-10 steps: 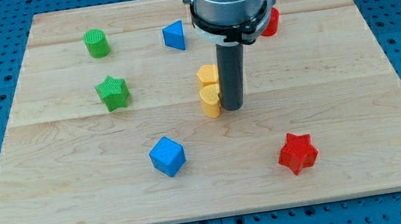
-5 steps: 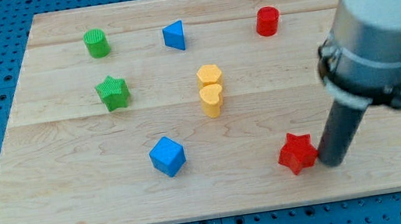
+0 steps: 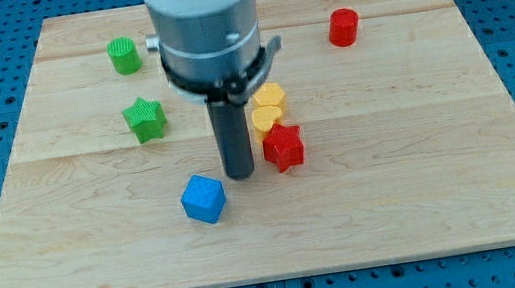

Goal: Move the red star to the bottom of the red circle

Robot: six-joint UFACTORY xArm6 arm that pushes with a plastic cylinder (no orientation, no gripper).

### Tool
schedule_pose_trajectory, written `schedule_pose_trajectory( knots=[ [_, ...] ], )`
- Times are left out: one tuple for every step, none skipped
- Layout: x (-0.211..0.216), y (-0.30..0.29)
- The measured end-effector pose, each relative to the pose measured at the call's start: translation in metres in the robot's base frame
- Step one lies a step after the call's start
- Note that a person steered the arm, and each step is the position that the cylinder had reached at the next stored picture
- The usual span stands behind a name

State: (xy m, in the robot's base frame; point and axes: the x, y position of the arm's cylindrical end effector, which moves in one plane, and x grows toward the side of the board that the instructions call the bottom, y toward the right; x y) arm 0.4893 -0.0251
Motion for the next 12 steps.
schedule_pose_trajectory(
  knots=[
    [0.001, 0.041],
    [0.009, 0.044],
    [-0.016, 0.081],
    [-0.061, 0.127],
    [-0.051, 0.151],
    [-0.046, 0.163],
    [-0.069, 0.191],
    [-0.072, 0.179],
    [-0.095, 0.168],
    [-0.116, 0.178],
    [-0.136, 0.190],
    [-0.114, 0.189]
  ],
)
